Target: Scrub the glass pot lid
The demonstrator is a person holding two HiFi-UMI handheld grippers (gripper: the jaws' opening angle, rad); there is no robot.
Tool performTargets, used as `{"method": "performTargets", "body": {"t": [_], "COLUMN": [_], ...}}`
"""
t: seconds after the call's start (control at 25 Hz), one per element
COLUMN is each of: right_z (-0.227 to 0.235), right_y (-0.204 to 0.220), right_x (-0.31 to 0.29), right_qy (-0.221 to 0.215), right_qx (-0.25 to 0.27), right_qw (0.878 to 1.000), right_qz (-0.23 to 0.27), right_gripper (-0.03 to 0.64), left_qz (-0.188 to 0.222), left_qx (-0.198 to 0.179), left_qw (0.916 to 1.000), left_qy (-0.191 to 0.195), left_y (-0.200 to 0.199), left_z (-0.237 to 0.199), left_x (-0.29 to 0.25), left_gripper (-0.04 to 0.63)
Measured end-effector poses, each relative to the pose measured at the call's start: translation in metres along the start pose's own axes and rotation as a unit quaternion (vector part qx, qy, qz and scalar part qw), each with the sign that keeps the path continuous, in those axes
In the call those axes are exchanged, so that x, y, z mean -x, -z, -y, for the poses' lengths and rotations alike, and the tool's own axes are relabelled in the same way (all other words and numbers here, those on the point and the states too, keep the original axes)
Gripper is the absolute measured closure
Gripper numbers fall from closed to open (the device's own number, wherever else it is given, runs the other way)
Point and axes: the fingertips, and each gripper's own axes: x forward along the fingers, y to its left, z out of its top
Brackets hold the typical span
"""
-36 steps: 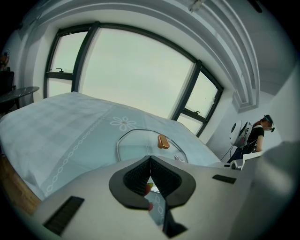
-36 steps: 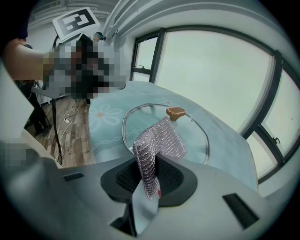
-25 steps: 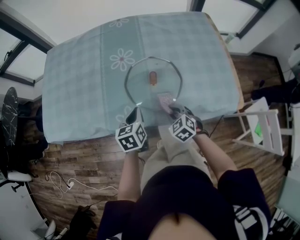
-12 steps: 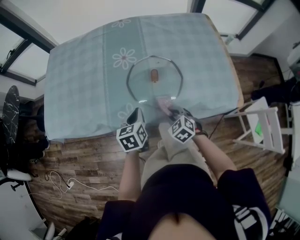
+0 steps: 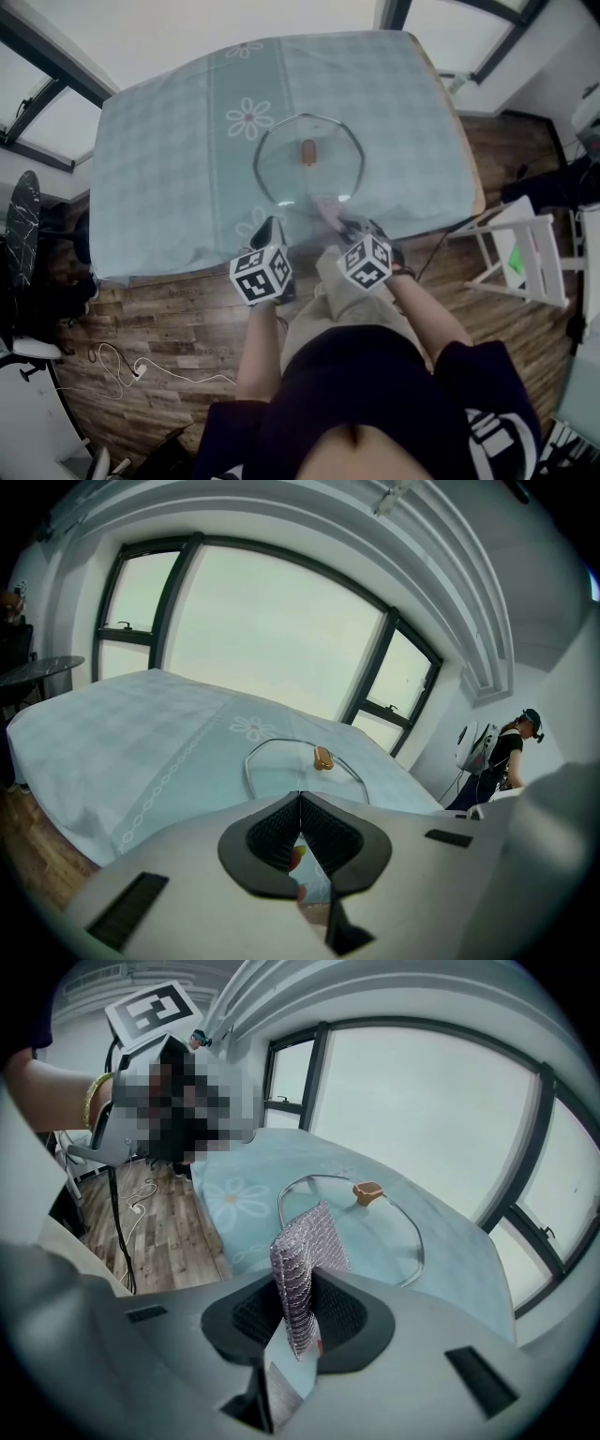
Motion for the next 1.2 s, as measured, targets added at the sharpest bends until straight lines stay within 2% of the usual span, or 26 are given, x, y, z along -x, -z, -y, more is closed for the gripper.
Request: {"method": "performTargets", "body": {"t": [0.6, 1.2], "right_z": [0.081, 0.154], "right_y": [-0.033, -0.089], "right_x": [0.008, -0.029], "right_qy": [0.050, 0.040], "right_qx": [-0.034, -0.008], "right_qw": [0.997, 0.998], "right_qz": [0.039, 0.050], "right_gripper": [0.537, 0.537], "left_qz": [0.004, 0.002], "left_qx": [0.002, 0.013], "left_qw": [0.9999, 0.9994], "left_qy": [-0.015, -0.032], "left_y": [-0.034, -0.078], "left_z": [-0.009, -0.015], "left_x": [-0.032, -0.076], "left_gripper": [0.595, 0.595]}}
